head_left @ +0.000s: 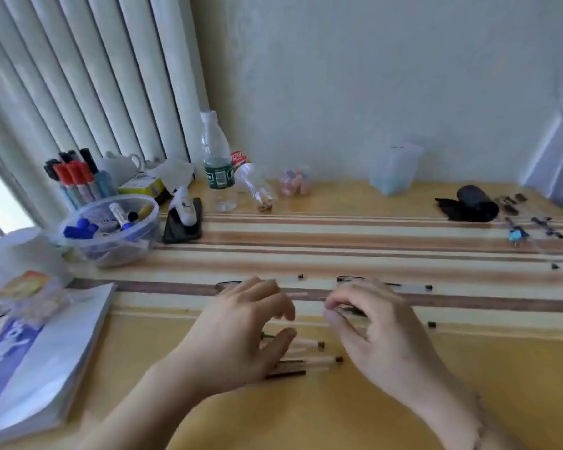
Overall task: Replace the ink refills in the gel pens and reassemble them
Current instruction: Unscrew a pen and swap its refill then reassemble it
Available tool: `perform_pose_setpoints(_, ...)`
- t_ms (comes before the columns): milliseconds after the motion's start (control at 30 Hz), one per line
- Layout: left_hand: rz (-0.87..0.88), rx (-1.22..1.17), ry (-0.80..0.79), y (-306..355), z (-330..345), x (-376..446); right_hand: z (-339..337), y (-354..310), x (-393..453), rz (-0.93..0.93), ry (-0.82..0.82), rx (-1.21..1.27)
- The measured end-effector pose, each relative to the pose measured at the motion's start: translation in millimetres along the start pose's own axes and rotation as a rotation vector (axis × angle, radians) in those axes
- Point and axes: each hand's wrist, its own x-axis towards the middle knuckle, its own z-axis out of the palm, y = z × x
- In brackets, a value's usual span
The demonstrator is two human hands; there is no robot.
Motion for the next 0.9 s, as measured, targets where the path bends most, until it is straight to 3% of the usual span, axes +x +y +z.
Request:
perform_pose_setpoints(200, 0.045, 0.03, -0.147, -17.1, 15.6, -30.1, 29.9, 1.6, -21.0, -0.11, -0.193, -0.2)
perform_pose_setpoints(433, 0.069, 0.047, -0.15, -26.2, 22.4, -31.7, 39.4, 0.4, -19.9, -0.137, -0.305, -0.382)
perform_pose_setpoints(700, 0.077, 0.049, -0.124, -26.4, 24.3, -31.0, 41.1, -1.8, -18.2, -0.152, -0.186, -0.451)
perform_pose_setpoints(900, 0.038, -0.035, 0.054, -21.7, 29.5, -21.1, 35.5, -8.6, -14.4, -0.162, -0.093, -0.558)
